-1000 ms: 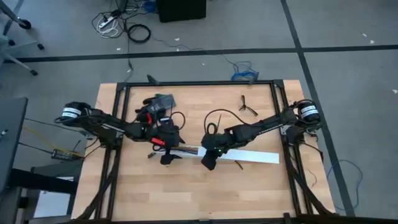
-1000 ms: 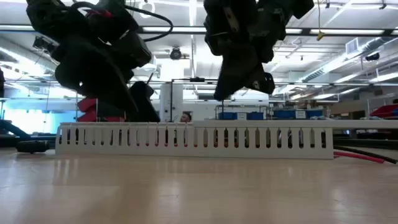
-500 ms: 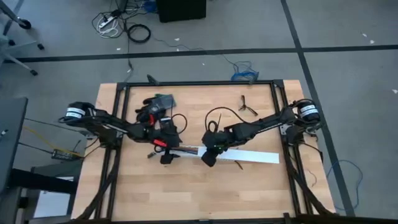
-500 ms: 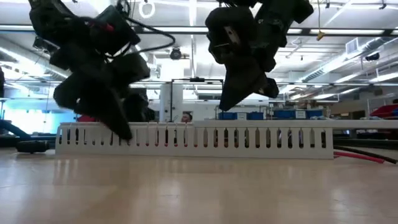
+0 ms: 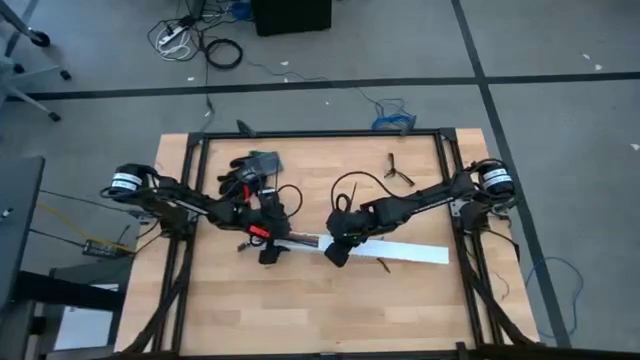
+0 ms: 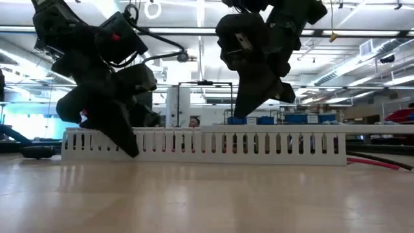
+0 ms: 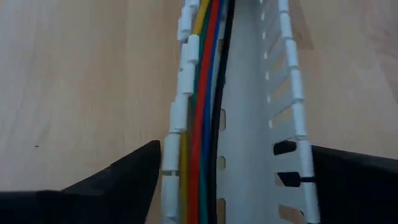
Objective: Ziptie cables
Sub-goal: Close the white cable duct cover
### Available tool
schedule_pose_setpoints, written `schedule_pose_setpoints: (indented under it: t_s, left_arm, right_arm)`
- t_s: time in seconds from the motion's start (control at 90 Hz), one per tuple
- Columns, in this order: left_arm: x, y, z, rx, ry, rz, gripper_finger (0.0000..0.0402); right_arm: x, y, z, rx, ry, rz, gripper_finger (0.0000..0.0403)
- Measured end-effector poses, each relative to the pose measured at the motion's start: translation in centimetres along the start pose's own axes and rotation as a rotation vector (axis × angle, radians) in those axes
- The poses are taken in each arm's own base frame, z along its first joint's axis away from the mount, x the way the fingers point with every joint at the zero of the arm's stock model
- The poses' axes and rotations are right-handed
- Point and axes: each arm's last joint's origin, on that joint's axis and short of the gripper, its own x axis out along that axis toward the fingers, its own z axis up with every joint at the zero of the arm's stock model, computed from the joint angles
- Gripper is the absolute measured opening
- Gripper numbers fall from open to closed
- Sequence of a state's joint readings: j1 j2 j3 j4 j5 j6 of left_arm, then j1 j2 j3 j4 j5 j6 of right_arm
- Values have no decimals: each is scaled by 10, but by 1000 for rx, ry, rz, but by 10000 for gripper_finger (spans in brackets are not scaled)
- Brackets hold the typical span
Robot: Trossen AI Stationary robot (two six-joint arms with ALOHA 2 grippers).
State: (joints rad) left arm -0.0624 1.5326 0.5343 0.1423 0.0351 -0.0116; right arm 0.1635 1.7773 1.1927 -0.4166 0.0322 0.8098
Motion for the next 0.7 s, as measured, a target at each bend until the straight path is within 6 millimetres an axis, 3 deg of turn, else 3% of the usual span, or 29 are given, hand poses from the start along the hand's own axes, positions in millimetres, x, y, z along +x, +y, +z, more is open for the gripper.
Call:
schedule_pose_setpoints:
  t_s: [0.344, 0.7]
  left_arm:
    - [0, 0, 0, -4, 4, 0, 250]
    - [0, -5, 0, -8, 4, -7, 244]
  right_arm:
    - [18, 0, -2, 13, 39, 24, 0]
    - [28, 1, 2, 21, 11, 73, 0]
